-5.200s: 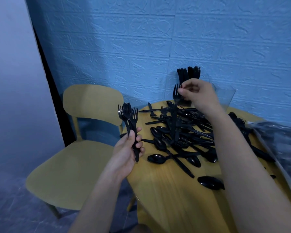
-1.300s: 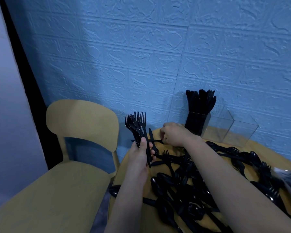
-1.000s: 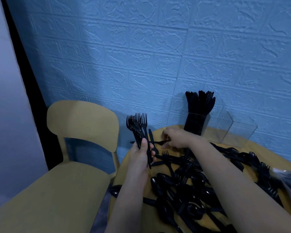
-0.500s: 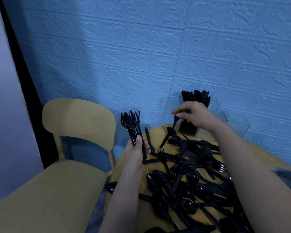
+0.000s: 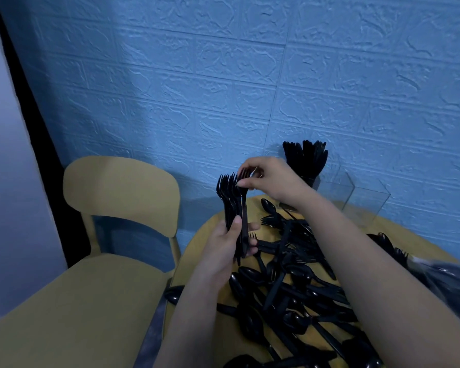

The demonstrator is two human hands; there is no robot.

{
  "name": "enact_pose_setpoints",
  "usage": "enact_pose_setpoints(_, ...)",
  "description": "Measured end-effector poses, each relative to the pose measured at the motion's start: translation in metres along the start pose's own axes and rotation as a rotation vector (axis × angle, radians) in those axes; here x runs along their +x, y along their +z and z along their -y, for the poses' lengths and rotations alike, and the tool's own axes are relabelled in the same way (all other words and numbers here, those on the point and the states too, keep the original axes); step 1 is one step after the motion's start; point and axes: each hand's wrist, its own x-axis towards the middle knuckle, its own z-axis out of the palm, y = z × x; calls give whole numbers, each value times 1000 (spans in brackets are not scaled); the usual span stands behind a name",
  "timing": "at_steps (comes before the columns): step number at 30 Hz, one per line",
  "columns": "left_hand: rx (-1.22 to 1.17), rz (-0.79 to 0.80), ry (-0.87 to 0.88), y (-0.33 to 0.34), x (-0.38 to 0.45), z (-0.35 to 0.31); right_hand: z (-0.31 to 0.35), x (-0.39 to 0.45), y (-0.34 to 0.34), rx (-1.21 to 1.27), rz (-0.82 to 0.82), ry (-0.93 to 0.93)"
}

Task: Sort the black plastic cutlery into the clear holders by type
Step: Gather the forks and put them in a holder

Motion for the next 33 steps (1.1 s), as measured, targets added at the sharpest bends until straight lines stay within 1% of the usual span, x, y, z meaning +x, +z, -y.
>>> enact_pose_setpoints(3, -10, 13, 4, 0, 1, 1, -5, 4, 7, 1, -23, 50)
enact_pose_setpoints(7, -34, 32, 2, 1, 2, 1, -9, 5, 8, -2, -64, 58)
enact_pose_setpoints(10, -48, 5, -1, -2, 4, 1, -16, -1, 7, 78, -105, 110)
enact_pose_setpoints(11, -72, -10, -3, -3, 4, 0, -20, -4, 6, 87, -93, 142)
enact_pose_setpoints(12, -105, -28, -5, -3, 5, 1, -25, -7, 5, 39, -34, 174)
enact_pose_setpoints(13, -135, -44, -9, -4, 5, 0, -30, -11, 4, -63, 73, 198)
enact_pose_setpoints(15, -163, -65, -18, -4, 6, 0, -38, -17, 8, -288, 351, 225)
enact_pose_setpoints(16, -165, -67, -22, -4, 6, 0, -40, -20, 12, -358, 462, 238)
enact_pose_setpoints(17, -161, -66, -25, -4, 6, 0, -43, -22, 17, -389, 530, 257)
enact_pose_setpoints(19, -147, -63, -25, -3, 5, 0, -45, -25, 24, -381, 549, 290)
enact_pose_setpoints(21, -122, -65, -13, -3, 4, 1, -48, -27, 26, -344, 510, 293)
enact_pose_setpoints(23, -94, -58, 5, -2, 3, 1, -49, -28, 20, -310, 436, 279)
enact_pose_setpoints(29, 5, -21, 59, 2, -3, -1, -42, -45, -30, -18, -47, 273)
enact_pose_setpoints(31, 17, -17, 83, 5, -6, -3, -40, -53, -44, 8, -188, 239)
enact_pose_setpoints(33, 37, -3, 89, 10, -8, -5, -37, -60, -53, 5, -269, 211)
